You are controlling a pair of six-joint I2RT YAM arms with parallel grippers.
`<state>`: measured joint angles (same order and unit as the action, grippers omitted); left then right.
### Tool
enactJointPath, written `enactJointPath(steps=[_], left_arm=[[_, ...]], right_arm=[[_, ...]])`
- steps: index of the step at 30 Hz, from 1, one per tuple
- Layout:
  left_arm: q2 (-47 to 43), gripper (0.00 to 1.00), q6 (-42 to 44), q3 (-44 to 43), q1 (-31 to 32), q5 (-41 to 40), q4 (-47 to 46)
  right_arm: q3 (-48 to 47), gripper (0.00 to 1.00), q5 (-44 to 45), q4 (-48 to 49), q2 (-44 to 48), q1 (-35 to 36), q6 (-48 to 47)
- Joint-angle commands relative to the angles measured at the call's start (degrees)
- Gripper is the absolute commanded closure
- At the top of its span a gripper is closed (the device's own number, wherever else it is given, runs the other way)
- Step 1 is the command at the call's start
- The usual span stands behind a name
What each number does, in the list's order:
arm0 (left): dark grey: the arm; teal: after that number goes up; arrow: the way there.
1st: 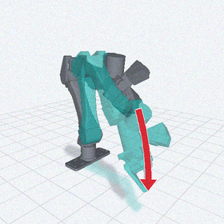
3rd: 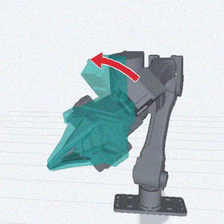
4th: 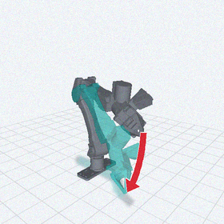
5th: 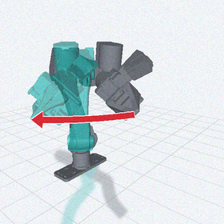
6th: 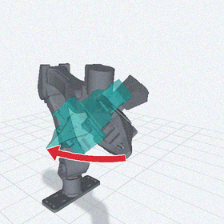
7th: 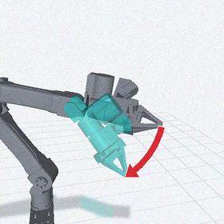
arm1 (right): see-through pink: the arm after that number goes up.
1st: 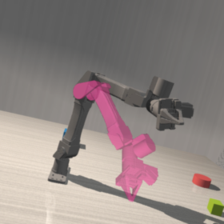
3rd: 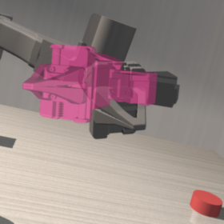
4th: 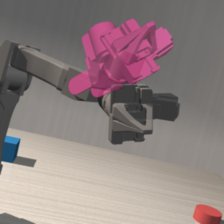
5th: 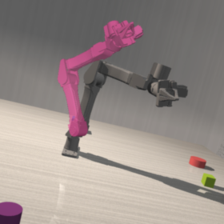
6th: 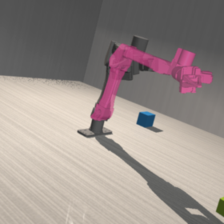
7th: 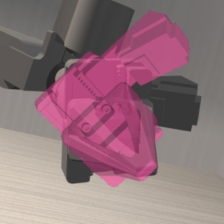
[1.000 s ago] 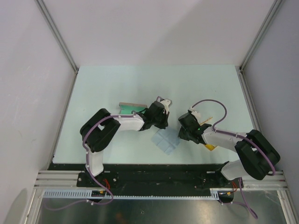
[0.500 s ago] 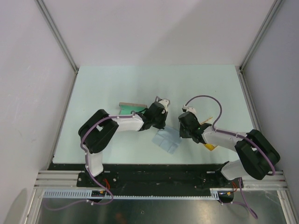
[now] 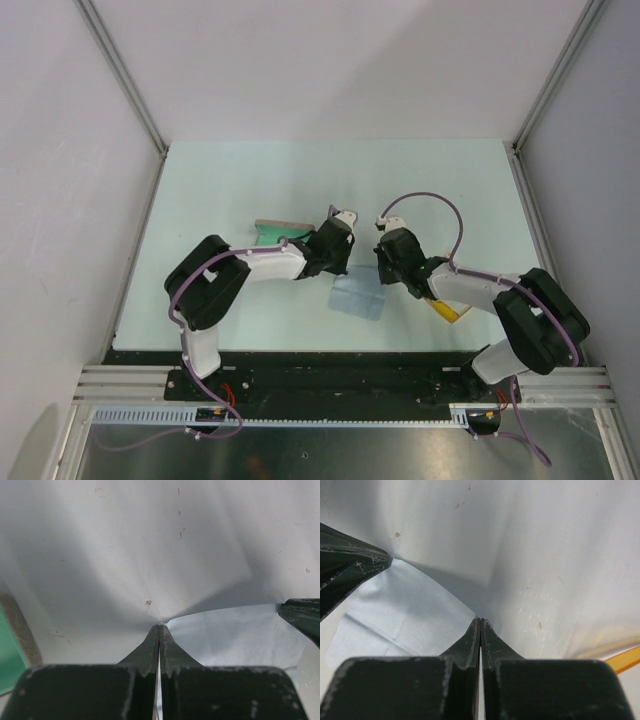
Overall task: Organize the sunglasses
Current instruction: Pick up the glasses cleaning cloth from the center of the board.
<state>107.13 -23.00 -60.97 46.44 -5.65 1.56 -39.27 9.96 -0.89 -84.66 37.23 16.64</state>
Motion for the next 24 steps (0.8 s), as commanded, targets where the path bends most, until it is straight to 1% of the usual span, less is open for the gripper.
enactJointPath(steps=[1, 12, 24], left_arm=[[-3.60, 1.00, 0.15, -2.49, 0.06, -3.40, 0.28], [-4.65, 1.00, 1.82, -1.87, 0.06, -3.14, 0.11], [-4.91, 1.00, 3.84, -0.20, 0.06, -0.77, -0.07]], right_arm=[[-2.83, 1.00, -2.22, 4.57, -1.12, -0.93, -4.60], [-2.92, 1.00, -5.38, 4.58, -1.30, -1.55, -4.60], [-2.92, 1.00, -7.49, 1.24, 2.13, -1.81, -3.64]])
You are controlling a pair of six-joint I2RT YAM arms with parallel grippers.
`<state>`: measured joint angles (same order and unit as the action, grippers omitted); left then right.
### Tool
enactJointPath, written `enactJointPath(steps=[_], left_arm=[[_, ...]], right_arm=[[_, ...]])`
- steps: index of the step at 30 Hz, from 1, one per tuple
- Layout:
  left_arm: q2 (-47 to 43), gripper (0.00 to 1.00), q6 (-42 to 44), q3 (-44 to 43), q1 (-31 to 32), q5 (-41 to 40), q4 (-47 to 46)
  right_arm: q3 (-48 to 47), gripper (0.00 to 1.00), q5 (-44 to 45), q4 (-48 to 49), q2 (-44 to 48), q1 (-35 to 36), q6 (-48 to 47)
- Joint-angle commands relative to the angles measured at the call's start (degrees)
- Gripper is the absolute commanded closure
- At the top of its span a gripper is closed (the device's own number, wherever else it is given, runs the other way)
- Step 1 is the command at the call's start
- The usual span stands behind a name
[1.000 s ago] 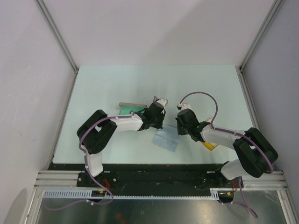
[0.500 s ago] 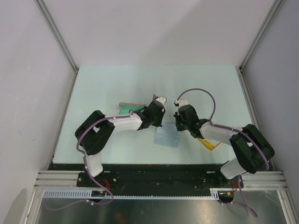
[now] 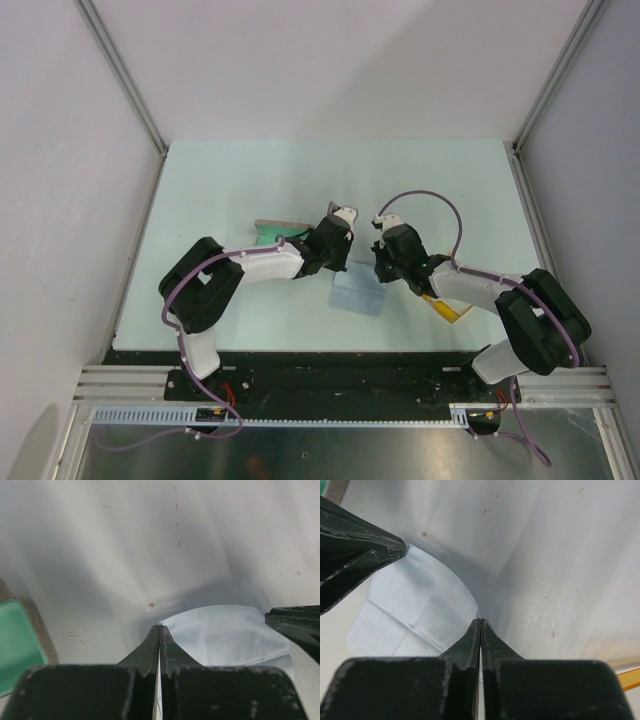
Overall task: Organize the sunglasses
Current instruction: Pick up the glasses cleaning cloth from the center of the board, then fold the glasses cleaning cloth at the center of the board.
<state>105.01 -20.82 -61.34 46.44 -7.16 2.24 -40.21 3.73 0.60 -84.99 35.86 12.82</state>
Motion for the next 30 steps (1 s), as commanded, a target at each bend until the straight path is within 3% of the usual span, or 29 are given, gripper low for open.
enactJointPath(steps=[1, 30], left_arm=[[-2.88, 0.99, 1.92, 0.34, 0.06, 0.92, -0.75], [-8.42, 1.00, 5.88, 6.58, 0.06, 4.08, -7.16]], right_arm=[[-1.98, 1.00, -1.70, -1.99, 2.64, -0.44, 0.36], [1.45, 1.00, -4.87, -5.61, 6.77, 2.11, 5.02]])
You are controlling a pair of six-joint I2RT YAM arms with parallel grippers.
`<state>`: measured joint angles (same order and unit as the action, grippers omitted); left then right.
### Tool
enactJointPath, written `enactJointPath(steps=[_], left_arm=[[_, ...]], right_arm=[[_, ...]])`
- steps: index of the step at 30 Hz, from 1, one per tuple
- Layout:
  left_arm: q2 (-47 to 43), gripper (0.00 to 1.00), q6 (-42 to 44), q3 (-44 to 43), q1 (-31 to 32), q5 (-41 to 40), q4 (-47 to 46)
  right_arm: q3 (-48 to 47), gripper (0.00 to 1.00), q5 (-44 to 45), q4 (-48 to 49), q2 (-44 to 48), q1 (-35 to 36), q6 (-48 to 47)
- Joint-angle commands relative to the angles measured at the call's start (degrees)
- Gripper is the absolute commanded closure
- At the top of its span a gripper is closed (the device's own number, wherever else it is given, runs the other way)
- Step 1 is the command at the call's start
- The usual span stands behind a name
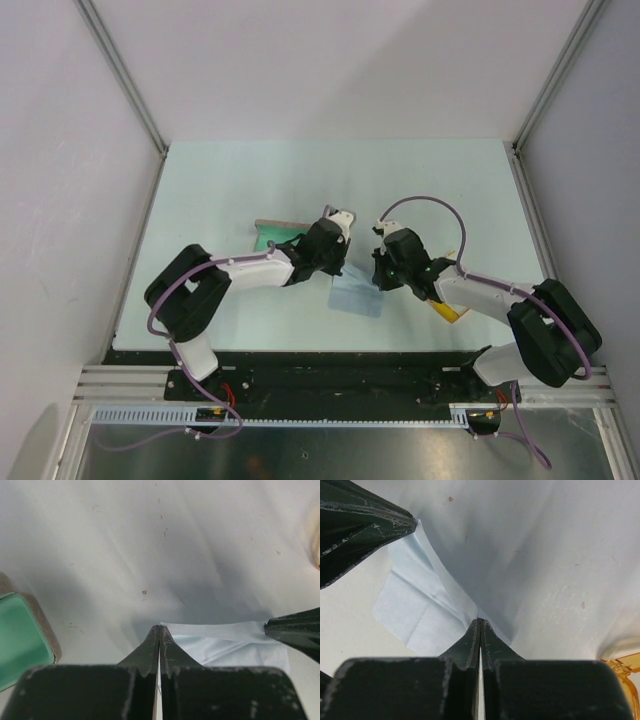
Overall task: Organize the sunglasses
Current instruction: Fold the glasses cleaning cloth at the center of the board.
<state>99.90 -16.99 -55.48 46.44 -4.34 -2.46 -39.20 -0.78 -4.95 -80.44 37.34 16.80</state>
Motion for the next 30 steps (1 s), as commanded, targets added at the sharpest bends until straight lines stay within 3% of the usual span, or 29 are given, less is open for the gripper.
enactJointPath(steps=[1, 30], left_arm=[[-3.39, 0.99, 2.14, 0.90, 0.06, 1.26, -2.46], [-6.38, 1.00, 2.93, 5.65, 0.76, 3.81, -3.78]], right_arm=[[0.53, 1.00, -0.37, -0.15, 2.31, 0.71, 1.13], [1.23, 1.00, -3.36, -3.13, 3.98, 1.59, -0.01]])
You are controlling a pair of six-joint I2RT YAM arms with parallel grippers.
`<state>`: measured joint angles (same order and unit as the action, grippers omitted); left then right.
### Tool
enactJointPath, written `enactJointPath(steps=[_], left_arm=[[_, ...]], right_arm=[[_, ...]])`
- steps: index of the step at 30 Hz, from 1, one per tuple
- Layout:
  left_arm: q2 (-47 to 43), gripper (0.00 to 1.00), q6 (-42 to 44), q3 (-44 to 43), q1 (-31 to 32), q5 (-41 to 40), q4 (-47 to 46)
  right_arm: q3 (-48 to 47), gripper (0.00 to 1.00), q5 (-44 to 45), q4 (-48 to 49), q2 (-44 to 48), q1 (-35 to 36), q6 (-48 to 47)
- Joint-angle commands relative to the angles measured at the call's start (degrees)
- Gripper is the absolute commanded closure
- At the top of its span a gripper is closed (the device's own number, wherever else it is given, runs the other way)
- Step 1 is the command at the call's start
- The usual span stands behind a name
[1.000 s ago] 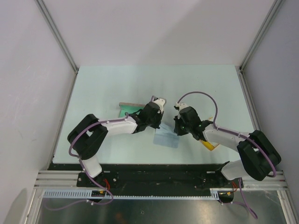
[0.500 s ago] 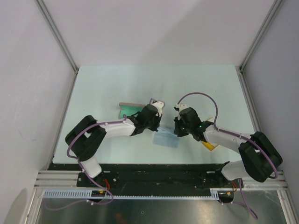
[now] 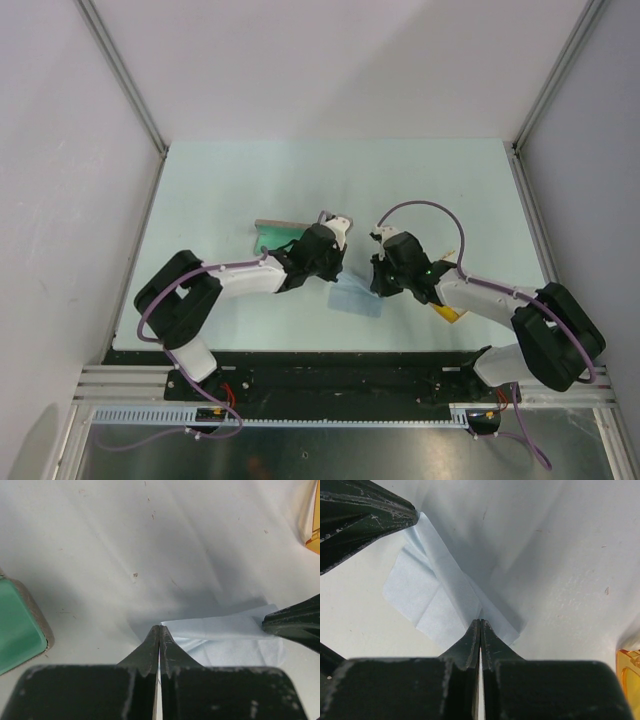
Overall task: Organize the sunglasses
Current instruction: Fold the glasses cleaning cloth at the center of the board.
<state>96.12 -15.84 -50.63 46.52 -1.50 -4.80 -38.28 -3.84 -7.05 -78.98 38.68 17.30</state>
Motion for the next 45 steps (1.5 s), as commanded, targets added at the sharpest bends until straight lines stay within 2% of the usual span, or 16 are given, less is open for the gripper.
enactJointPath(steps=[1, 12, 45], left_arm=[[-2.51, 1.00, 1.86, 0.80, 0.67, 2.45, -1.44], [-3.48, 1.00, 1.95, 2.12, 1.55, 1.67, -1.44], [-4.45, 1.00, 0.28, 5.63, 3.31, 3.52, -2.06]], right_arm=[[0.23, 1.00, -0.29, -1.12, 2.60, 0.26, -0.43], [0.23, 1.00, -3.81, -2.09, 2.61, -0.09, -0.95], [0.23, 1.00, -2.41, -3.76, -1.18, 1.14, -0.16]])
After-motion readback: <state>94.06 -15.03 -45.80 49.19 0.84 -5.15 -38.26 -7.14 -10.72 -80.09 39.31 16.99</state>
